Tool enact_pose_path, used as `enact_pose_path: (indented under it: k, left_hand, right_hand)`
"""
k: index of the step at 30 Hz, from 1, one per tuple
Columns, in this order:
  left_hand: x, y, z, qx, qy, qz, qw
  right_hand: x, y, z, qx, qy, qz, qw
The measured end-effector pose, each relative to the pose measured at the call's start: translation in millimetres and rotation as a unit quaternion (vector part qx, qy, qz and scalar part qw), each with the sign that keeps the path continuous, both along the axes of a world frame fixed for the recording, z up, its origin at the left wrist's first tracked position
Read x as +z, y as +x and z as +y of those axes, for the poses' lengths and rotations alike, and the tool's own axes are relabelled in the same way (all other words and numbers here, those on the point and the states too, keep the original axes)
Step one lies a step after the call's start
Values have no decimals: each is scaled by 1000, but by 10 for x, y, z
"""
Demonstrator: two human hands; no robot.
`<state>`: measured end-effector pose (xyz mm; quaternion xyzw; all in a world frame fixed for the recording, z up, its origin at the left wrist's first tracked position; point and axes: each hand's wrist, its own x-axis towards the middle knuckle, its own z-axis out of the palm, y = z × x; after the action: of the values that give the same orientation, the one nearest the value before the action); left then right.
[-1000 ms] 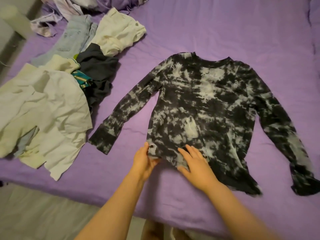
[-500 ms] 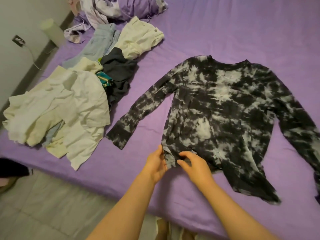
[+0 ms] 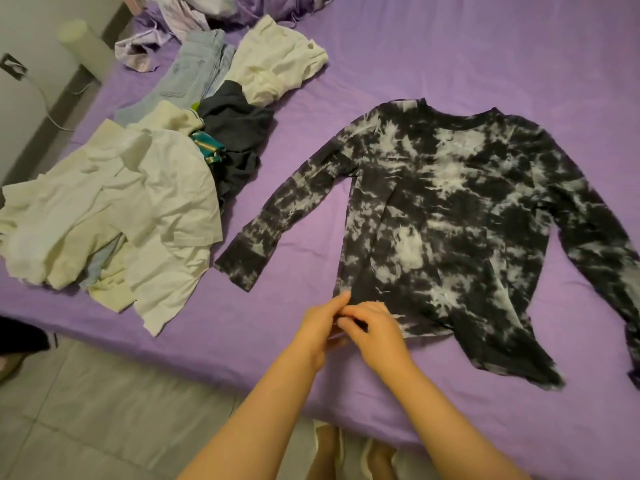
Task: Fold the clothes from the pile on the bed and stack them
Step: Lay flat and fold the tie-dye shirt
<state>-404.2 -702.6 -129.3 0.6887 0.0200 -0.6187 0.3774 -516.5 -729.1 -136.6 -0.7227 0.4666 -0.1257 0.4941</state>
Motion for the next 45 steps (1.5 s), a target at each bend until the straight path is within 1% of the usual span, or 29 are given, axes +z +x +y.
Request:
enact_pose_path:
  k: [1,3,4,5,7,9,11,12,14,16,18,20,23,26,29,31,33,34,36,37,39,42,45]
  left_hand:
    - [31,33,-6,29,10,-2,1000]
    - [78,127,-41,77,13,-22,997]
    - [93,179,-46,83,2,-38,996]
    - [108,229,-35,74,-14,-53,996]
    - [114,313,23,34,-38,-64,997]
    - [65,385,99,8,-30,-52,998]
    - [-25,458,157,6,-10,-35,999]
    - [-80,498,178,10,-2,-27,1000]
    - [-189,585,222,10,6,-21,1000]
    - [-278,671,270,3,15,-24,1000]
    - [-369,744,329,-3,25,-32,999]
    - [-461,799,373,-18,39,-57,997]
    - [-553,849,399,-36,48,-91,994]
    - [-634,891,415,-76,59,-155,983]
    - [-720,923,441,-111,70,-198,971]
    - [-725,916,445,-146,72,-263,951]
    - [-688,872,411,-172,52,-346,921]
    - [-651,821,380,-184,27,-362,913]
    - [-620,644,301,-231,-25,-344,910]
    - [-623,520,262,-271,-46,-333,902]
    - [-635,244,189,-357,-79,-317,875]
    - [-657,-183,97,-430,-104,-294,847]
    - [-684,-576,11,-462,-101,-266,840]
  right_hand:
    - [21,27,25,-9,23,-13,1000]
    - [60,33,49,-60,61,-42,995]
    - [47,5,51,-73,51,-38,995]
    - [1,-34,39,-58,14,-9,998]
    - [-129,-135,12,32,-52,101,993]
    - [-270,-202,-7,123,-75,226,963]
    - [-420,-211,-4,145,-100,301,937]
    - [-482,-208,-12,135,-118,316,932]
    - [-570,-231,-38,115,-130,304,937]
    - [-620,-266,-45,128,-112,282,944]
    - [-633,-288,-12,132,-64,253,956]
    - [-653,-304,25,86,0,213,973]
    - [-675,-317,55,41,59,184,980]
    - [-708,-292,95,24,82,180,980]
    - [-751,-266,182,23,106,196,975]
    - [-780,-291,235,3,137,189,972]
    - [-777,-358,262,-37,162,175,971]
    - [-774,-411,254,-57,158,172,971]
    - [-754,-564,210,-98,133,172,971]
    - [-733,-665,176,-115,116,175,971]
    - [-696,-913,92,-138,70,198,968]
    - [-649,-1359,-62,-188,2,269,945]
    - [-634,-1801,-181,-243,-10,328,913]
